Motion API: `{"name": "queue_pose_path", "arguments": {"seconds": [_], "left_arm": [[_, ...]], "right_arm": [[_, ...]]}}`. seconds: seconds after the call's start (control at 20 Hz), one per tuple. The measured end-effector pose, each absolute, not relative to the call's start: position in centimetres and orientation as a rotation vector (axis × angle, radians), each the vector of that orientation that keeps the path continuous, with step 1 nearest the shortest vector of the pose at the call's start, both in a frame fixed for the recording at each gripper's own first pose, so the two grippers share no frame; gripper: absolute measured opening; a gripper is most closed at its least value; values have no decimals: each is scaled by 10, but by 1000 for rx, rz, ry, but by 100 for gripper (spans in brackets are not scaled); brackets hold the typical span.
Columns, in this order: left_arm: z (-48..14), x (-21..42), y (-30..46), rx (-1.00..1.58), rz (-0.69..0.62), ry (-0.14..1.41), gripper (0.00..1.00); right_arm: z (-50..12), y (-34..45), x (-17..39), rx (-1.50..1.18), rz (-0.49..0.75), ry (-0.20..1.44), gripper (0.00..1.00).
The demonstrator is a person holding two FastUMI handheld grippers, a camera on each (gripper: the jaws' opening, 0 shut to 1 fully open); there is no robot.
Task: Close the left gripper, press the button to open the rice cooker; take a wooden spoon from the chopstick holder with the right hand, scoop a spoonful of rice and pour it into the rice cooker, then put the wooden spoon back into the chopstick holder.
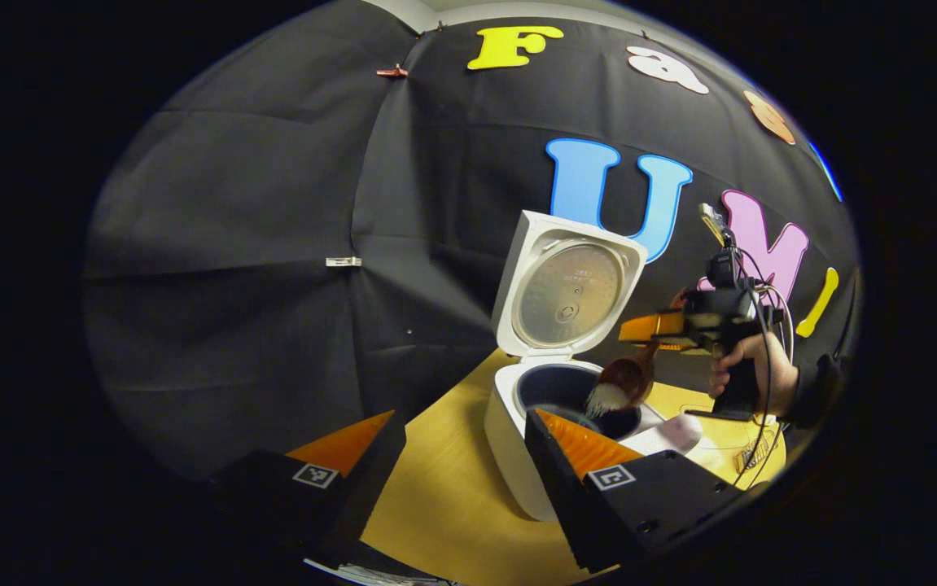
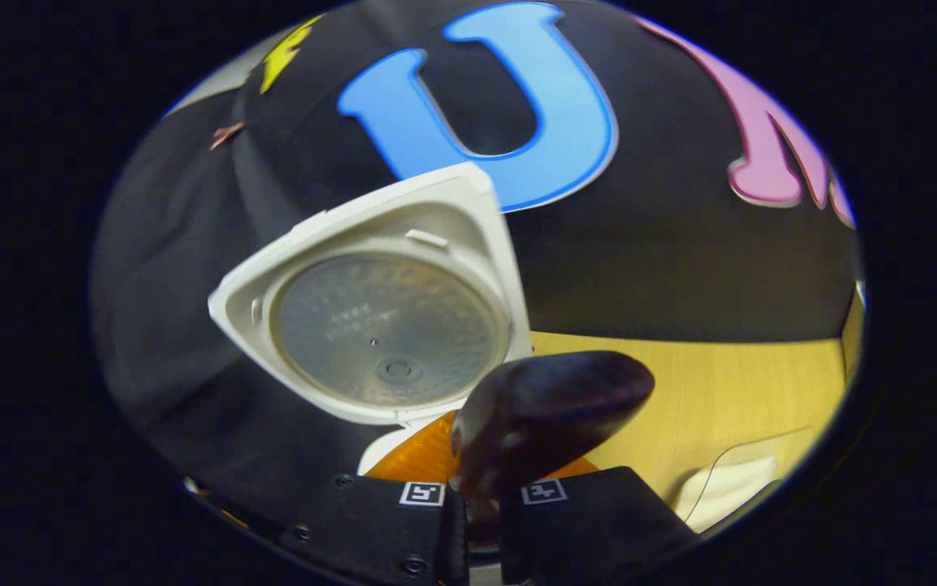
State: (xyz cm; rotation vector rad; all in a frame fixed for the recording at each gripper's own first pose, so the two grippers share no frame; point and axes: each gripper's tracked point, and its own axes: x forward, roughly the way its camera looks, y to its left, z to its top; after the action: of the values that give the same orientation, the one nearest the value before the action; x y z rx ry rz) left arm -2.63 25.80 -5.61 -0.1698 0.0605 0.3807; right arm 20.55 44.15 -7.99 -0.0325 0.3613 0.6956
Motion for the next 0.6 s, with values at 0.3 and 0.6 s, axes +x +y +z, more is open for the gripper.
{"name": "queue_pose_path", "arguments": {"seconds": [0.3, 0.6], "left_arm": [[-57, -28, 269, -193, 411, 43, 91], [-60, -32, 275, -203, 431, 35, 95]], "right_arm": [[-96, 481, 181, -303, 821, 239, 8], [-111, 499, 176, -474, 884, 201, 8]]}}
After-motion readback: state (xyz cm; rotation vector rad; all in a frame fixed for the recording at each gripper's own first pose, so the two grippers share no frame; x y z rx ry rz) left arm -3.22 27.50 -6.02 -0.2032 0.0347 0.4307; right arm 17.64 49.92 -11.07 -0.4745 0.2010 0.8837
